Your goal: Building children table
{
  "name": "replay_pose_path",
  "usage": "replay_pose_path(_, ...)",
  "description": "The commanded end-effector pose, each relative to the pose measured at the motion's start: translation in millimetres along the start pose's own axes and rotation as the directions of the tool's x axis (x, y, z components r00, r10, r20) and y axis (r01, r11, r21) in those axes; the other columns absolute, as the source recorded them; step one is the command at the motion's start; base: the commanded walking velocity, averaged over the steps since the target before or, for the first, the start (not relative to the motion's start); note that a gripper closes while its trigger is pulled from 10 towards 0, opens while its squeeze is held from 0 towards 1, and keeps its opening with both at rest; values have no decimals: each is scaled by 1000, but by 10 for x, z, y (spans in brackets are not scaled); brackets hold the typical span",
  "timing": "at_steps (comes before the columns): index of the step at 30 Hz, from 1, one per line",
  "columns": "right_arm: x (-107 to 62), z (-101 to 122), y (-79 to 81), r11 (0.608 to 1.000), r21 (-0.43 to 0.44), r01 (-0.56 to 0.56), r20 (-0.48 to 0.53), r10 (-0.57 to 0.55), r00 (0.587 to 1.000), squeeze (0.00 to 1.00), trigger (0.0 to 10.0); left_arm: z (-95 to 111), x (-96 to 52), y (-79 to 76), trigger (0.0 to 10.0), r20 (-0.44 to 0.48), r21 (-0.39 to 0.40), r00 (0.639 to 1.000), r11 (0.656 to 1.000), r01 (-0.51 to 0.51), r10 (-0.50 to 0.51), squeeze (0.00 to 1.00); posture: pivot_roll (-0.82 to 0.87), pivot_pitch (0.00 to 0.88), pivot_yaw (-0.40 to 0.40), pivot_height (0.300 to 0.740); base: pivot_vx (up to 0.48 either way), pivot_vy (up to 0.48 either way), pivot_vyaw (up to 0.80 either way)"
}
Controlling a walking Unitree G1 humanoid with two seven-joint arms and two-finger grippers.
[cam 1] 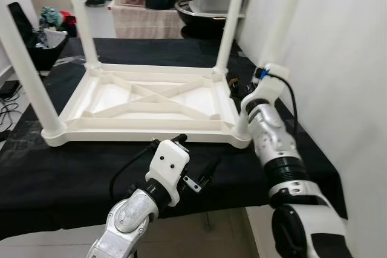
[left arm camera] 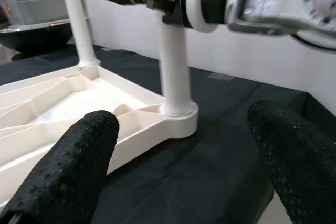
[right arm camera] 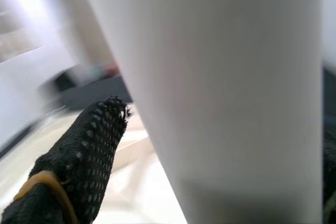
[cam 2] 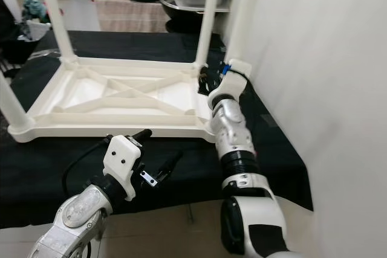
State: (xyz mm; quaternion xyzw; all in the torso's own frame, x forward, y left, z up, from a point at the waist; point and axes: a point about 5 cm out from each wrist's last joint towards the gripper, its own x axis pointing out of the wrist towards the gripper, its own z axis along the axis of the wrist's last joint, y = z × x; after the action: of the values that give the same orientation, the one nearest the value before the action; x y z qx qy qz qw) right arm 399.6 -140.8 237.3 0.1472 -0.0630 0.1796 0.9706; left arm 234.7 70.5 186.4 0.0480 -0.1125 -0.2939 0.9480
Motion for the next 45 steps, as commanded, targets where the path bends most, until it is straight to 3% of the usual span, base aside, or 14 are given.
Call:
replay_pose_path(1, 28, -20, 198, 984, 10, -180, -32, 181, 983, 0, 10000, -23, 5, 1, 10000, -7, 1, 1000, 1000, -1, 1, 0, 105, 69, -102, 740, 0, 0, 0)
replay_pose_path(6, -92, -62, 221, 913, 16, -407, -97, 407, 908, 0, 10000, -19, 6, 6, 10000, -7, 2, 1000, 1000, -3, 3, 0, 105, 72, -101, 740, 0, 0, 0)
replay_pose_path(10, -303, -119, 313, 671, 35, -741, -177, 734, 656, 0, 10000, -17, 6, -3, 10000, -5, 1, 1000, 1000, -2, 2, 0, 109, 73, -105, 740, 0, 0, 0)
replay_pose_path(15, -306, -122, 350, 600, 73, -796, -189, 792, 580, 0, 10000, -15, -1, 2, 10000, -6, 2, 1000, 1000, -3, 3, 0, 112, 76, -104, 740, 0, 0, 0)
replay_pose_path(16, -271, -155, 369, 605, 70, -793, -201, 787, 583, 0, 0, -14, -4, 3, 10000, -6, 3, 1000, 1000, -3, 3, 0, 111, 76, -104, 740, 0, 0, 0)
replay_pose_path(18, -249, -178, 384, 607, 67, -792, -211, 784, 583, 0, 0, -14, -6, 3, 10000, -7, 3, 1000, 1000, -3, 3, 0, 111, 76, -104, 740, 0, 0, 0)
replay_pose_path(19, -110, -245, 379, 733, -13, -680, -245, 657, 713, 0, 0, -13, -4, 2, 10000, -7, 3, 1000, 1000, -3, 3, 0, 111, 76, -103, 740, 0, 0, 0)
replay_pose_path(20, -110, -245, 379, 733, -13, -680, -245, 657, 713, 0, 0, -13, -4, 2, 10000, -7, 3, 1000, 1000, -3, 3, 0, 111, 76, -103, 740, 0, 0, 0)
replay_pose_path(22, 25, -267, 288, 875, -92, -476, -244, 444, 862, 0, 0, -13, -3, 3, 10000, -6, 3, 1000, 1000, -4, 4, 0, 111, 76, -103, 740, 0, 0, 0)
replay_pose_path(29, 93, -242, 39, 982, -156, -108, -203, 75, 976, 0, 0, -20, -7, 5, 10000, -9, 4, 1000, 1000, -4, 4, 0, 111, 69, -100, 740, 0, 0, 0)
replay_pose_path(32, -28, -208, -369, 904, -209, 374, -145, -407, 902, 0, 0, -27, -4, -4, 10000, -8, 3, 1000, 1000, -2, 2, 0, 106, 62, -101, 740, 0, 0, 0)
replay_pose_path(43, -281, -305, -559, 662, -208, 720, -76, -745, 663, 0, 0, -33, 8, -19, 10000, -6, 1, 1000, 1000, 4, -4, 0, 102, 51, -99, 740, 0, 0, 0)
replay_pose_path(44, -301, -358, -506, 629, -195, 753, -76, -775, 628, 0, 3961, -33, 11, -22, 10000, -5, 2, 1000, 1000, 6, -6, 0, 102, 48, -99, 740, 0, 0, 0)
replay_pose_path(45, -301, -358, -506, 629, -195, 753, -76, -775, 628, 0, 3961, -33, 11, -22, 10000, -5, 2, 1000, 1000, 6, -6, 0, 102, 48, -99, 740, 0, 0, 0)
